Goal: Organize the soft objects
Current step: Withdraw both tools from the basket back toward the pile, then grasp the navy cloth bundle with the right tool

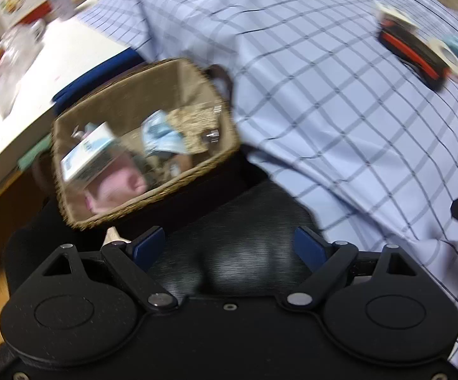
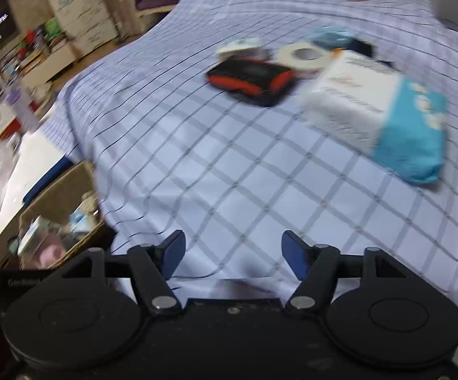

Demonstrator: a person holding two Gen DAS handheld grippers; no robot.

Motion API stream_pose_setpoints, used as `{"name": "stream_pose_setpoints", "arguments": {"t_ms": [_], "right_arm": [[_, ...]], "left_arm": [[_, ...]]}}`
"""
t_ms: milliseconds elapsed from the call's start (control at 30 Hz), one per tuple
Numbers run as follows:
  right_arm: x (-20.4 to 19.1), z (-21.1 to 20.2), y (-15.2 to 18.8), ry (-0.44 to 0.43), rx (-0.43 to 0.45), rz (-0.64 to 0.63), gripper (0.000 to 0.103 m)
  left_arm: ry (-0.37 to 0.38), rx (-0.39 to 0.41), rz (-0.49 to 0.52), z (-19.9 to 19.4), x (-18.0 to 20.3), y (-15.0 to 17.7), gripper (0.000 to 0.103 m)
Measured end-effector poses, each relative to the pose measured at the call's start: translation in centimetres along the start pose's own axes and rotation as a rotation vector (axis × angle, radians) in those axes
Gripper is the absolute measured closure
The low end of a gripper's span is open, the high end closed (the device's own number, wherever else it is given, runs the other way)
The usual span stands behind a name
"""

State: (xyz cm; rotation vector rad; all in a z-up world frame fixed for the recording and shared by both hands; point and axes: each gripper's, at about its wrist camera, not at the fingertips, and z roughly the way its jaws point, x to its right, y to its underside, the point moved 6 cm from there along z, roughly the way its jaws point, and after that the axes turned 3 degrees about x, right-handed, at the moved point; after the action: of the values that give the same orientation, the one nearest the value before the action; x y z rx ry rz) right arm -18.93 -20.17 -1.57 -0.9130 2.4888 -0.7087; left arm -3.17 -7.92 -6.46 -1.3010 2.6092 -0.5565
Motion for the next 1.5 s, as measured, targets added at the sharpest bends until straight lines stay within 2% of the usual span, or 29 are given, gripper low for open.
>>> {"name": "stream_pose_setpoints", "arguments": {"t_ms": [333, 500, 700, 833, 933, 1067, 1167, 1300, 1500], "right_arm": [[7.3, -2.2, -3.5, 0.089, 0.108, 0.136, 0.030], [10.9, -2.8, -7.5, 0.127, 0.181, 0.223, 0.027], [14.3, -1.7, -13.4, 0.153, 0.236, 0.384, 0.017], [15.9, 0.5, -16.8, 0.188, 0.218, 0.478, 0.012], [16.7, 2.7, -18.9, 0.201, 0.167, 0.511, 0.010], [17.7, 5.4, -20.3, 0.221, 0.118, 0.562, 0.008], [17.8, 6.9, -20.2, 0.206, 0.076, 0.567, 0.008], [17.7, 8.3, -19.6, 0.231, 0.051, 0.516, 0.007], [17.3, 9.5, -19.1, 0.193, 0.020, 0.505, 0.004]], "left_arm": [[0.053, 0.020, 0.175, -0.6, 6.6, -1.1, 0.018], [0.066, 0.031, 0.218, -0.6, 8.9, -2.1, 0.017], [0.062, 0.027, 0.236, -0.1, 10.7, -3.4, 0.017], [0.055, 0.024, 0.240, 0.3, 11.5, -4.5, 0.017], [0.056, 0.023, 0.238, 0.7, 12.1, -5.3, 0.017], [0.067, 0.023, 0.229, 1.4, 13.0, -6.3, 0.017], [0.071, 0.027, 0.237, 2.1, 13.9, -6.9, 0.017], [0.094, 0.026, 0.250, 3.0, 15.2, -7.3, 0.017], [0.108, 0.021, 0.247, 3.7, 15.8, -7.7, 0.017]]}}
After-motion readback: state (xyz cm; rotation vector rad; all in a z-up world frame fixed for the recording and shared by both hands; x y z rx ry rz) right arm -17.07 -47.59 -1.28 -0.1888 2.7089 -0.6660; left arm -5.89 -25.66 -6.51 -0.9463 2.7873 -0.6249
